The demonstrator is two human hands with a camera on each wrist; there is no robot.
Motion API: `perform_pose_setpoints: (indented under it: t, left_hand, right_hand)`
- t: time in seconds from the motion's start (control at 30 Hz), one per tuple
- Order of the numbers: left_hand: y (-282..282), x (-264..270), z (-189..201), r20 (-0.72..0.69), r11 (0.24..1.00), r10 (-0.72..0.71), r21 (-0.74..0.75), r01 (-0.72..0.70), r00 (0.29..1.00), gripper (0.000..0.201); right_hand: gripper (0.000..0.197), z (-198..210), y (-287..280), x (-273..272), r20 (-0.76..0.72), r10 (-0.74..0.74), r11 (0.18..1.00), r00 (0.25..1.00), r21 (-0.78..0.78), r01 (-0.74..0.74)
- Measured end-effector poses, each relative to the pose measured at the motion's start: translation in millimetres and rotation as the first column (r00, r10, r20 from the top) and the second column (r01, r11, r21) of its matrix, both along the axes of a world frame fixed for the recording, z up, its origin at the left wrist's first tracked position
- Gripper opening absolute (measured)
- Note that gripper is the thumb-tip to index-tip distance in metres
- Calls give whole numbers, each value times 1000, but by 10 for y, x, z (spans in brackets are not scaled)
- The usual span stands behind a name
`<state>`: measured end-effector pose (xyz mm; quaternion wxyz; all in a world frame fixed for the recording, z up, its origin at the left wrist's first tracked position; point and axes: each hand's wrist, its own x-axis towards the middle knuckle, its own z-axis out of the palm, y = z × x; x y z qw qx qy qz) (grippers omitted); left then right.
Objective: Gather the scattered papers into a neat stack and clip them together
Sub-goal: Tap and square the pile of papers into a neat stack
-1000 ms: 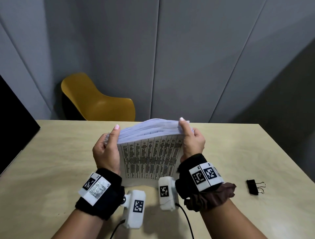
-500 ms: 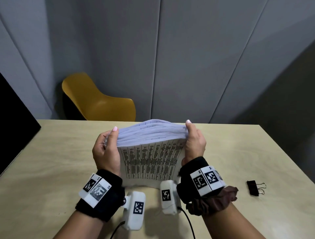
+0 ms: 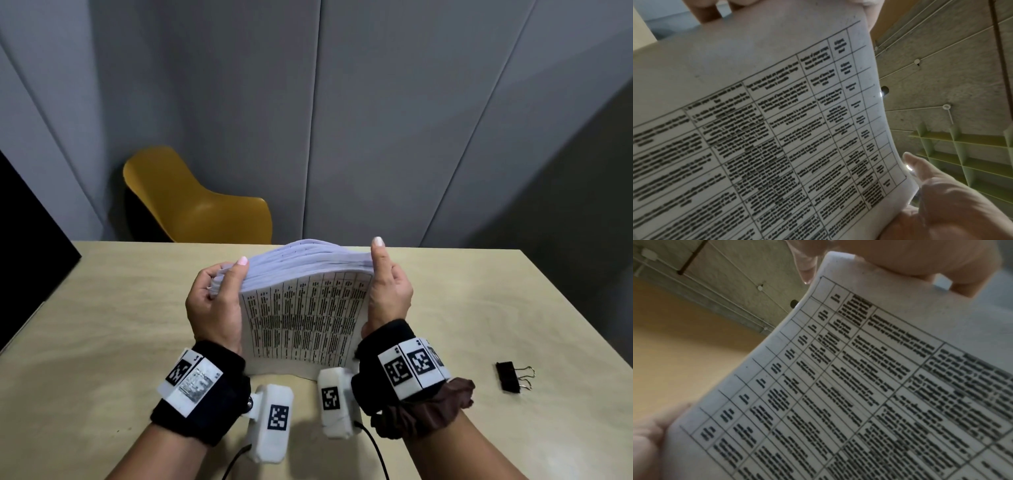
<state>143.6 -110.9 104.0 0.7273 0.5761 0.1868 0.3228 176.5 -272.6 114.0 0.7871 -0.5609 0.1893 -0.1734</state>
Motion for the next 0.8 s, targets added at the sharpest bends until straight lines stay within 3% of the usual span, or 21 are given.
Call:
perform_pose_setpoints:
  t: [0.43,0.53,0.8]
  left_hand:
    - [0,7,12,-31,999,36,-8,-36,999,15]
    - [5,9,21,-34,999,39,-29,-40,999,18]
    - [2,12,24,-45,999,42,-33,-44,998,22]
  right_hand:
    - [7,16,-33,7,31,44,997,999,59,-46]
    - [20,-4,-70,13,84,98,991,992,86,-105]
    - [30,-97,-121,1,138,140,988,981,38,-147]
